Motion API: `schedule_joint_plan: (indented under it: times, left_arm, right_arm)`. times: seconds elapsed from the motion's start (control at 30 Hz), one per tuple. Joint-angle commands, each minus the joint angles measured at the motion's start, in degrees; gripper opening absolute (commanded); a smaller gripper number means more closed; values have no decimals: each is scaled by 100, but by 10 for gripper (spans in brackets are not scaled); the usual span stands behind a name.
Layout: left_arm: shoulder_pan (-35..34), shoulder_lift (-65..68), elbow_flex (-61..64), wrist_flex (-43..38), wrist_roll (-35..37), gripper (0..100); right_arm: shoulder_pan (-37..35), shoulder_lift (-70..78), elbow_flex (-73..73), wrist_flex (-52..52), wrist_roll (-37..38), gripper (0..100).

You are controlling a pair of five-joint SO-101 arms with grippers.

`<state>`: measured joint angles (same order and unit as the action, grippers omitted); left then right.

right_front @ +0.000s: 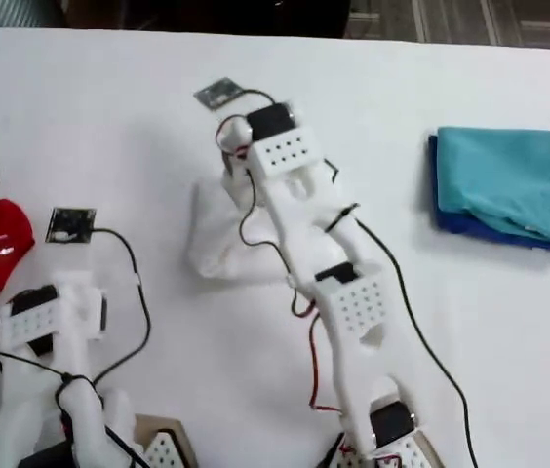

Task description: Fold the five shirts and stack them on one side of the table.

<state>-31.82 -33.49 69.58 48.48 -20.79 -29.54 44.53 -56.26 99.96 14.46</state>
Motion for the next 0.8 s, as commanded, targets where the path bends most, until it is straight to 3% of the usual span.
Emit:
schedule_joint_plan:
  times: [0.0, 0.17, 0.27, 0.77]
  left_arm:
    - [-26, -114, 13, -70, 35, 26]
    - [-26, -114, 13, -70, 44, 26]
    - [-26, -114, 13, -70, 44, 26]
    - [-26, -114, 22, -123, 44, 26]
  right_arm:
    - [-207, -743, 0, -286, 70, 21]
    - [-400, -57, 123, -1490, 44, 21]
    - [-541, 391, 123, -1640, 79, 21]
    - [-303, 488, 114, 110, 88, 21]
